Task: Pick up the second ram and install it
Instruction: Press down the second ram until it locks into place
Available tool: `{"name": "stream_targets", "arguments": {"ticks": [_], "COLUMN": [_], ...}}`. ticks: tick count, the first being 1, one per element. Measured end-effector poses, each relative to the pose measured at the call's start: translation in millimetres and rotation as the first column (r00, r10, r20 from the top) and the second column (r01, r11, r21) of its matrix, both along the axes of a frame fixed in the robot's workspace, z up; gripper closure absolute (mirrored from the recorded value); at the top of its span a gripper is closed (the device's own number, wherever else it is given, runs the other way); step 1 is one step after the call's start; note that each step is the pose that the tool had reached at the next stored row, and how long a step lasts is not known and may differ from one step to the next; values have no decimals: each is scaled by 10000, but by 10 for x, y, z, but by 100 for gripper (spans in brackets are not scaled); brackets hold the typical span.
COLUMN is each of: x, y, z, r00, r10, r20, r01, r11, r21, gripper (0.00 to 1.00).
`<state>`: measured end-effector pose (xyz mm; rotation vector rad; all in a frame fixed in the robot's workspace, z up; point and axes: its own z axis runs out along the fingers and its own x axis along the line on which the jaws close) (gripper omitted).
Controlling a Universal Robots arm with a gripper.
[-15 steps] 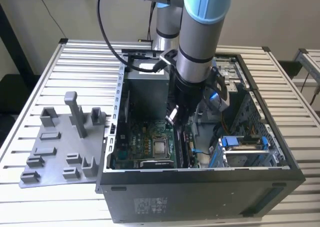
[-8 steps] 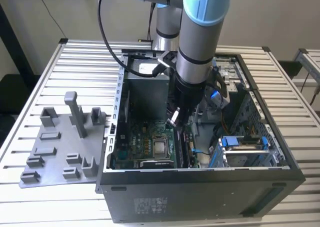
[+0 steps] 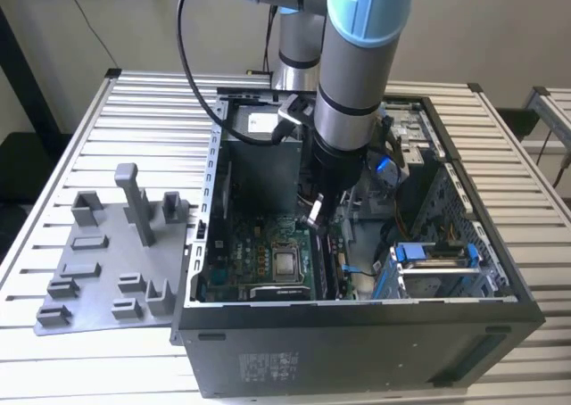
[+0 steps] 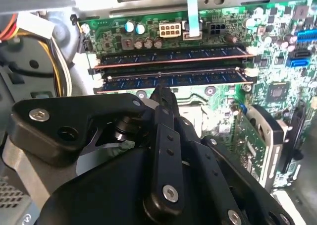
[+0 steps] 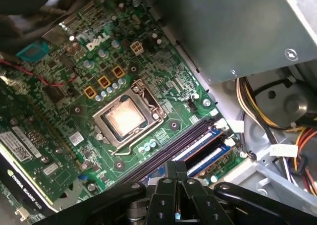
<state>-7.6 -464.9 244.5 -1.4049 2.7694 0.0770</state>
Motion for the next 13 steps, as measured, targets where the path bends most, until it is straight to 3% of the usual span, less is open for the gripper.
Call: {"name": "stream_targets", "arguments": {"ticks": [6, 9, 13], "x": [-3, -5, -6], "y": [0, 0, 0], "z": [0, -1, -1], "r00": [9964, 9920, 9830], "r10": [849, 1261, 1833], "r20": [0, 3, 34], "r01": [-849, -1261, -1833], "r11": [9964, 9920, 9830], "r21": [0, 0, -5], "gripper": [89, 89, 89]}}
